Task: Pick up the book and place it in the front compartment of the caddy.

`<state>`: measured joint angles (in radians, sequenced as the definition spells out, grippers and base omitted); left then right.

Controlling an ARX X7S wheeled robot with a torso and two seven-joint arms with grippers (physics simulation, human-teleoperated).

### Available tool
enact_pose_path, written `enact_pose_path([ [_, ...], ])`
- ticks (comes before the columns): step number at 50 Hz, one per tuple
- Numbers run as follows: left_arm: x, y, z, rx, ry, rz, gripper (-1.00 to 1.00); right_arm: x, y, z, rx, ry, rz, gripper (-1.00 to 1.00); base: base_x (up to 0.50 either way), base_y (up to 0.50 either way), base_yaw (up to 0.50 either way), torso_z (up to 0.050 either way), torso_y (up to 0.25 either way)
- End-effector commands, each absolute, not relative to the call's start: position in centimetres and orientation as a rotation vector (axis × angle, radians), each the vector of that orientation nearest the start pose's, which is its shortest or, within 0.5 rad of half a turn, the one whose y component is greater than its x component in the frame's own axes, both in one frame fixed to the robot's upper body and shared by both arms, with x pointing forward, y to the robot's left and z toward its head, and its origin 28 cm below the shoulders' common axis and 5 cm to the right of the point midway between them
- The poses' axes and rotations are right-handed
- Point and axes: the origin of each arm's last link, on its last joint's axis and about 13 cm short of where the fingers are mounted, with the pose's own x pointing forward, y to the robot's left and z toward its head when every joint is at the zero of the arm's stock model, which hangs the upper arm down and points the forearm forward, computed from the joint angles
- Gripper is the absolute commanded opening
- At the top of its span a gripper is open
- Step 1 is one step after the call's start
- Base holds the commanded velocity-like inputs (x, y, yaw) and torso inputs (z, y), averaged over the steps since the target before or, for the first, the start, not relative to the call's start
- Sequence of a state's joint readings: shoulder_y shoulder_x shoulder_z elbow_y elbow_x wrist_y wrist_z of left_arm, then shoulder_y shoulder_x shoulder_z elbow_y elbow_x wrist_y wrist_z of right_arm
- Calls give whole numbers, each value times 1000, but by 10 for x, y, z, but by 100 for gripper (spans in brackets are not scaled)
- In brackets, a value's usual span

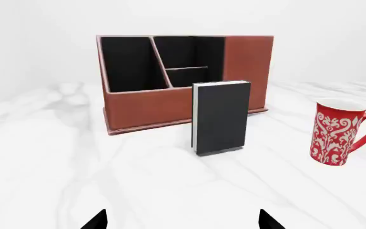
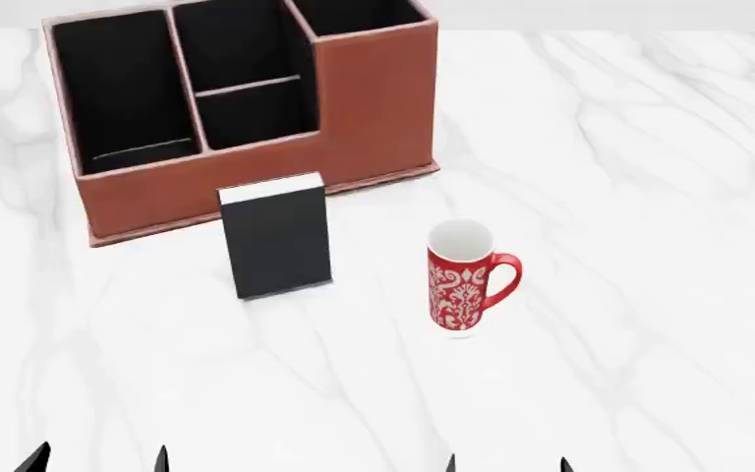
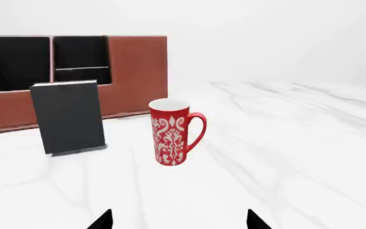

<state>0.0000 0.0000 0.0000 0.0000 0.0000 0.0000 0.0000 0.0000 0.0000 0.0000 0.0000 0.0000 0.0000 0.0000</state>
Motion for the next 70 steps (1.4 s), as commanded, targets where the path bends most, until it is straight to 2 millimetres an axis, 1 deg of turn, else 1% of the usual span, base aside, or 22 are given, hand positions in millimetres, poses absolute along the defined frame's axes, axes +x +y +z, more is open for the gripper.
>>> enact_pose_path([
  [1,211,206,11,24,8,6,100,210,-97,14,-4,-3,-1,100,0,0,0,0,0],
  [9,213,206,11,31,20,38,100,212,-97,13,-6,5,-9,100,0,0,0,0,0],
  [18,212,204,13,3,41,18,100,211,-98,14,-6,4,-17,100,0,0,0,0,0],
  [23,210,204,15,42,19,13,100,211,-99,16,-7,-3,-33,100,0,0,0,0,0],
  [24,212,205,18,143,-23,43,100,210,-100,19,-5,-13,-44,100,0,0,0,0,0],
  [26,213,206,24,101,-34,26,100,210,-100,25,-1,-26,-47,100,0,0,0,0,0],
  [27,211,207,32,130,-65,37,100,209,-100,35,-13,-53,-57,100,0,0,0,0,0],
  [29,208,207,42,103,-78,38,100,207,-101,47,-25,-91,-59,100,0,0,0,0,0],
  [31,208,208,54,128,-111,71,100,205,-103,60,-77,-130,-67,100,0,0,0,0,0],
  [34,204,208,78,9,-144,75,100,200,-105,87,-58,-208,-76,100,0,0,0,0,0],
  [36,201,208,89,21,-182,93,100,196,-106,101,-34,-253,-90,100,0,0,0,0,0],
  [37,200,208,92,8,-196,94,100,195,-107,104,-32,-263,-94,100,0,0,0,0,0],
  [38,196,208,102,15,-223,95,100,192,-107,113,-29,-289,-99,100,0,0,0,0,0],
  [40,192,209,113,2,-249,83,100,187,-108,126,-22,-328,-103,100,0,0,0,0,0],
  [43,188,210,126,-9,-299,94,100,181,-108,142,-26,-378,-118,100,0,0,0,0,0],
  [44,185,211,134,-6,-331,104,100,178,-109,147,-24,-392,-123,100,0,0,0,0,0],
  [47,181,212,144,-12,-355,110,100,174,-111,153,-21,-410,-130,100,0,0,0,0,0],
  [48,178,214,151,-14,-382,124,100,172,-111,158,-17,-427,-137,100,0,0,0,0,0],
  [55,167,219,173,-41,-447,149,100,160,-110,179,-20,-492,-152,100,0,0,0,0,0],
  [59,162,220,181,-50,-477,149,100,158,-111,183,-10,-517,-148,100,0,0,0,0,0],
  [62,161,220,177,-46,-497,150,100,157,-112,185,-2,-522,-154,100,0,0,0,0,0],
  [70,160,218,177,-42,-507,148,100,157,-112,188,-21,-539,-170,100,0,0,0,0,0],
])
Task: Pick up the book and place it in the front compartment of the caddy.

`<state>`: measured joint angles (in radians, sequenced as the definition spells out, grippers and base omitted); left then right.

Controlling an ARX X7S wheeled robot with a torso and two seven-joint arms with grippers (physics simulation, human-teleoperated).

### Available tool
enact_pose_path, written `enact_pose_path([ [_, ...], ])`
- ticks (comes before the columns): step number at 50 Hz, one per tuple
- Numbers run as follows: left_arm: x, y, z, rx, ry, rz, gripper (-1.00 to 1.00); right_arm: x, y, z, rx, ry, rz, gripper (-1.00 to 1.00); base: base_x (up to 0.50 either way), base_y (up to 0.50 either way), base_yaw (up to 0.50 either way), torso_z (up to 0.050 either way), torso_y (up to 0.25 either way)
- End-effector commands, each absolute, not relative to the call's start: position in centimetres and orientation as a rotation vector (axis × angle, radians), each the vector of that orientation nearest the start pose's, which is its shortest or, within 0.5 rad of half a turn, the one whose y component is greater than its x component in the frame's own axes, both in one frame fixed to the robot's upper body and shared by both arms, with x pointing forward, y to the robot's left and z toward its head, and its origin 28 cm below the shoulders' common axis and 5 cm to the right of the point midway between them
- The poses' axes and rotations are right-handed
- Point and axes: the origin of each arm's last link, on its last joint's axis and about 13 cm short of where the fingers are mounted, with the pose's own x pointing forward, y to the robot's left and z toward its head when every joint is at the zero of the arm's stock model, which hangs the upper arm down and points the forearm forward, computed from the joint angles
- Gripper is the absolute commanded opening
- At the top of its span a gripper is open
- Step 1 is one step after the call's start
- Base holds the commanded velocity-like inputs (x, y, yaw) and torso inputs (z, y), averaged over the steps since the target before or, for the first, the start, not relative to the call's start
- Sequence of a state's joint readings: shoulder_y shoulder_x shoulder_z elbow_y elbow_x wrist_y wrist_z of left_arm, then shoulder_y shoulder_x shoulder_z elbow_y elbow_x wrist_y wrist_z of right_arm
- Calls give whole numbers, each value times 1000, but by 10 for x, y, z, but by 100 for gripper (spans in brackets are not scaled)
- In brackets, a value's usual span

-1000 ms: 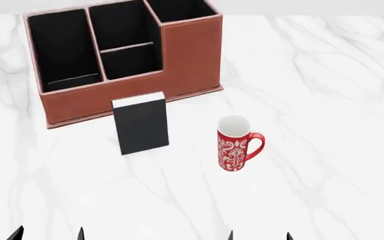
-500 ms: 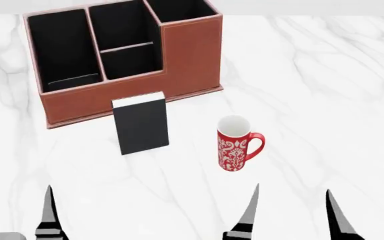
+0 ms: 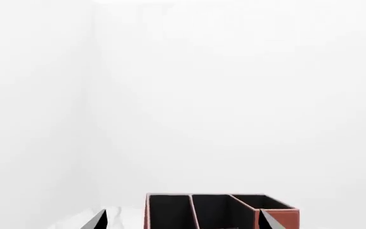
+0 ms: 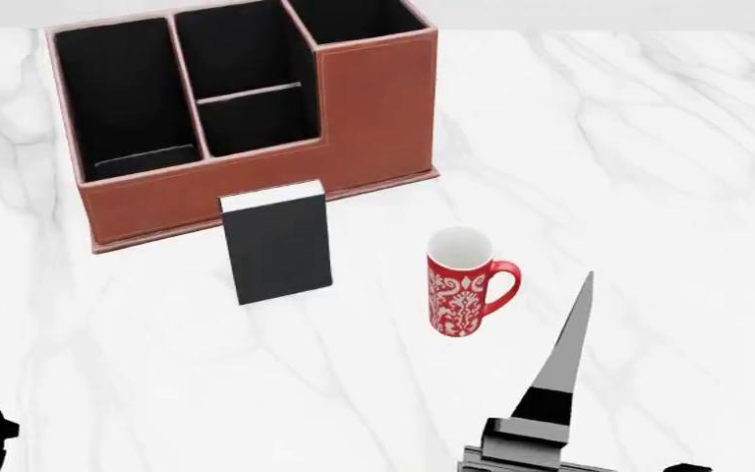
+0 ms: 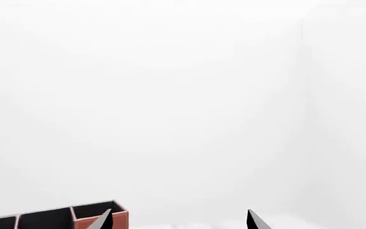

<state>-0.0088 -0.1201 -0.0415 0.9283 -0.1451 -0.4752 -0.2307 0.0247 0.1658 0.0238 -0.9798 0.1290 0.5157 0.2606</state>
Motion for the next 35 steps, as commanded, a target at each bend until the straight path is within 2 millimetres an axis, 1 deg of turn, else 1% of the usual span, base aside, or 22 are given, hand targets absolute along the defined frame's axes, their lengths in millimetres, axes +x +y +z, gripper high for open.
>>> enact_pose_path([
  [1,160,218,178,-39,-506,151,100,157,-111,189,-21,-541,-169,100,0,0,0,0,0],
  [7,157,219,180,-41,-509,156,100,155,-112,190,-12,-536,-172,100,0,0,0,0,0],
  [11,156,219,182,-42,-512,152,100,155,-111,191,-5,-546,-144,100,33,0,0,0,0],
  [13,155,219,184,-58,-543,164,100,155,-111,191,-9,-540,-147,100,402,0,0,0,0],
  [16,155,219,183,-57,-516,148,100,154,-111,191,1,-538,-144,100,500,0,0,0,0],
  [17,155,219,183,-61,-508,142,100,155,-112,190,-22,-528,-157,100,500,0,0,0,0],
  [35,154,217,185,-43,-510,145,100,154,-112,192,0,-532,-149,100,500,0,0,0,0],
])
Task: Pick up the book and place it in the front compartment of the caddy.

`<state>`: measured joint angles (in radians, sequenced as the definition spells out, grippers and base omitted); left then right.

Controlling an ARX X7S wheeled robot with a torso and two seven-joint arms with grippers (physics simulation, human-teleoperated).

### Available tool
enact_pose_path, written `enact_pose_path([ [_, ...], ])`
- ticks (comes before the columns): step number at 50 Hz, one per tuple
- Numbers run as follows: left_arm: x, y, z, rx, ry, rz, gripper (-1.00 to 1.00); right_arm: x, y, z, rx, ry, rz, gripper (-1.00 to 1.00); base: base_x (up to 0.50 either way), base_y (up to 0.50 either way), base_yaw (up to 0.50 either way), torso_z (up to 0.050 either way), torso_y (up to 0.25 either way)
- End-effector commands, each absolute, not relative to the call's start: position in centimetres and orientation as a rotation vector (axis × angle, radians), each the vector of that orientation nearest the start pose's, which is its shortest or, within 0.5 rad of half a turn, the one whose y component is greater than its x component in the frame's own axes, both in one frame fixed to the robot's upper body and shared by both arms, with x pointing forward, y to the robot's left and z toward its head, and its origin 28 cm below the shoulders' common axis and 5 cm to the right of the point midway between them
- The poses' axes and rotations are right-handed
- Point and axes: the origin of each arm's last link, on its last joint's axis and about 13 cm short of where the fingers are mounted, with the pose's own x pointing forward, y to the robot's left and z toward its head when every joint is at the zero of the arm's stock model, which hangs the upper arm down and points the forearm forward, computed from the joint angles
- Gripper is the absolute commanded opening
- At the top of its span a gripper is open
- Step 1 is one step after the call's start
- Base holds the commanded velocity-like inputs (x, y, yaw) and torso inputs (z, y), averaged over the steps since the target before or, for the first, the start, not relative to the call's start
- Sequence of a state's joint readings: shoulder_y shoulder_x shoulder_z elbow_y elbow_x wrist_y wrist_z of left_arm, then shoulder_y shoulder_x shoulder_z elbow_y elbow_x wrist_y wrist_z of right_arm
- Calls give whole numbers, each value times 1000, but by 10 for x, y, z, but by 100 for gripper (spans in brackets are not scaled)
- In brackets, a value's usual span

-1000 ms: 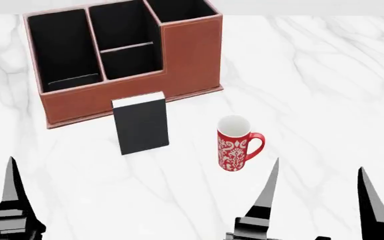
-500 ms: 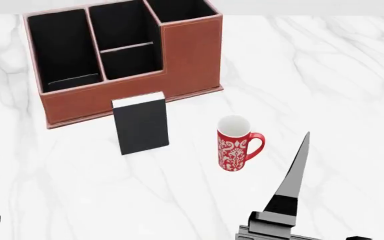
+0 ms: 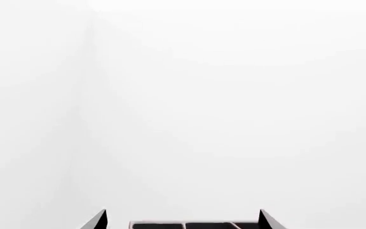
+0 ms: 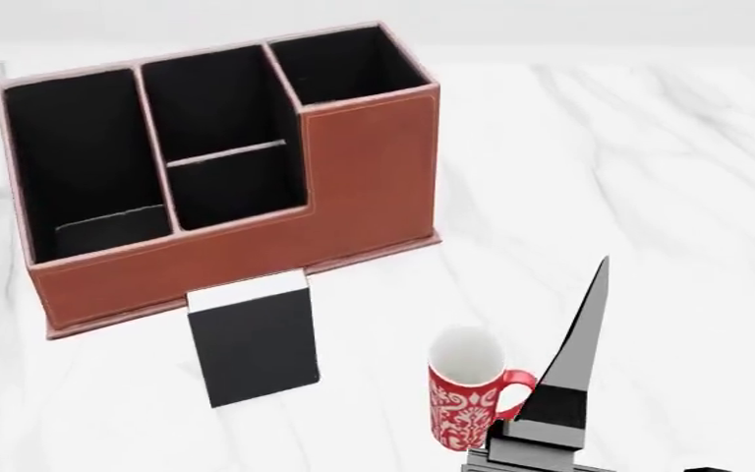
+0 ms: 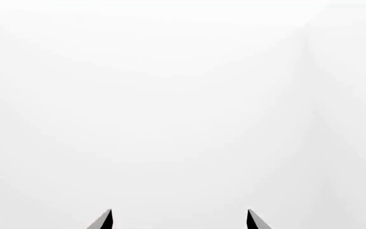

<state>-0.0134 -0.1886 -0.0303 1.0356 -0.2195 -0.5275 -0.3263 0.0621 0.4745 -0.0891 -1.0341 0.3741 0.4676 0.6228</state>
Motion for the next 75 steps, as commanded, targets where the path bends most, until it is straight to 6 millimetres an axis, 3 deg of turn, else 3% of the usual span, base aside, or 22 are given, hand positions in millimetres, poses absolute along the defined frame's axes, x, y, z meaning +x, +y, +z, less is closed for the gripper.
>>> enact_pose_path([
  [1,154,217,185,-43,-511,145,100,155,-112,191,0,-533,-148,100,500,0,0,0,0],
  [46,152,218,188,-47,-513,138,100,155,-112,191,10,-546,-173,100,500,0,0,0,1],
  [56,151,216,188,-43,-516,121,100,156,-112,191,-13,-499,-194,100,0,23,0,0,2],
  [67,150,216,190,-41,-513,121,100,157,-110,191,-90,-493,-203,100,0,500,0,0,0],
  [75,151,216,189,-30,-496,120,100,154,-110,192,-43,-524,-185,100,0,106,0,16,0],
])
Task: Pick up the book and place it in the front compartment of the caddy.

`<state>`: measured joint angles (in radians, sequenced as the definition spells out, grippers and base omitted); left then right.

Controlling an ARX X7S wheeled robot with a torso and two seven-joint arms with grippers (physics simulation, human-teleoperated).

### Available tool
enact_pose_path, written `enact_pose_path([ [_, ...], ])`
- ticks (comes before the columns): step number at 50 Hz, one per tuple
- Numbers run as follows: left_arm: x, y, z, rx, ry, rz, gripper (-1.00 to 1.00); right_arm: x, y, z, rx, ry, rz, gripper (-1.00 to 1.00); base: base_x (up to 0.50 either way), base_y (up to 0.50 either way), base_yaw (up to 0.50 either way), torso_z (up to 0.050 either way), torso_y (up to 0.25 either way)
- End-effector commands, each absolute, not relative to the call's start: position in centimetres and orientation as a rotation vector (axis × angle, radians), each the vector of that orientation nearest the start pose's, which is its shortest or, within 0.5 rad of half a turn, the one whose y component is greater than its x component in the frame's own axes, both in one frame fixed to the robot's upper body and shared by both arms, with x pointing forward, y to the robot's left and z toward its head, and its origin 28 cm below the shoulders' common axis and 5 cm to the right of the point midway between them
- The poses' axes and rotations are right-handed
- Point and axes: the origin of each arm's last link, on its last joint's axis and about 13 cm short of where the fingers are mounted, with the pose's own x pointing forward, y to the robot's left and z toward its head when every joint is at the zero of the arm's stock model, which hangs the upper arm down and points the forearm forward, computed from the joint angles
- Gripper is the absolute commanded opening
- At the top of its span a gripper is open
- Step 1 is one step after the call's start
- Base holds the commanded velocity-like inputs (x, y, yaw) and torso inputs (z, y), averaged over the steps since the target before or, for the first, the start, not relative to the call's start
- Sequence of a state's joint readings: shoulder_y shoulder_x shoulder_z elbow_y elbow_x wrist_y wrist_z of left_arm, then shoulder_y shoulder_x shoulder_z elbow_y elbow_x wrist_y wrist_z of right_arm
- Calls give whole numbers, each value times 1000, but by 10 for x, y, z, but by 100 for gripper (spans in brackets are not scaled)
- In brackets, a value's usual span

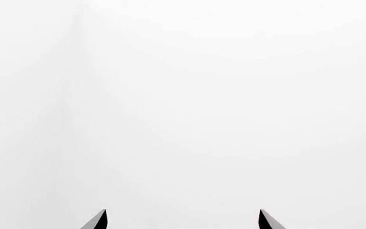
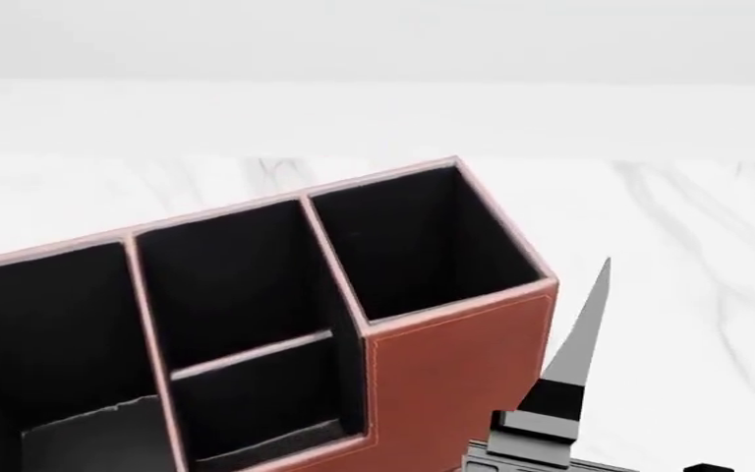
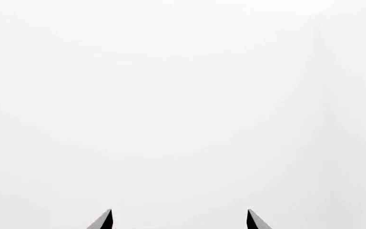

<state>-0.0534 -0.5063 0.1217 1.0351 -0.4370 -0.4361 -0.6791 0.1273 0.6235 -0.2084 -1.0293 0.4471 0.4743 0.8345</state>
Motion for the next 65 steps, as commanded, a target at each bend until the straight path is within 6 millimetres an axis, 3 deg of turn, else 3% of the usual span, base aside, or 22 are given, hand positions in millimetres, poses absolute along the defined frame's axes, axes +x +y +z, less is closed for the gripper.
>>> enact_pose_path([
  [1,151,216,189,-29,-495,119,100,154,-110,193,-42,-525,-183,100,0,0,0,49,0],
  [29,146,215,193,-38,-500,100,100,151,-108,194,-54,-545,-123,100,0,0,0,48,0],
  [33,145,215,203,-30,-512,68,100,151,-109,195,-47,-548,-124,100,0,0,0,49,0],
  [41,151,213,259,-39,-548,-200,100,148,-109,198,-45,-562,-118,100,0,0,0,17,0],
  [44,153,214,271,-41,-564,-314,100,149,-109,198,-39,-563,-119,100,0,0,0,0,0],
  [53,159,211,275,4,-453,-570,100,147,-110,199,-31,-568,-119,100,0,0,0,0,0],
  [56,165,210,279,53,-444,-566,100,147,-110,199,-30,-569,-121,100,0,0,0,0,0],
  [61,171,206,271,121,-320,-636,100,146,-112,200,-25,-572,-125,100,0,0,0,0,0],
  [63,172,204,269,234,-310,-661,100,146,-112,199,-22,-571,-127,100,0,0,0,0,0],
  [65,173,202,272,205,-280,-697,100,146,-112,199,-22,-570,-127,100,0,0,0,0,0],
])
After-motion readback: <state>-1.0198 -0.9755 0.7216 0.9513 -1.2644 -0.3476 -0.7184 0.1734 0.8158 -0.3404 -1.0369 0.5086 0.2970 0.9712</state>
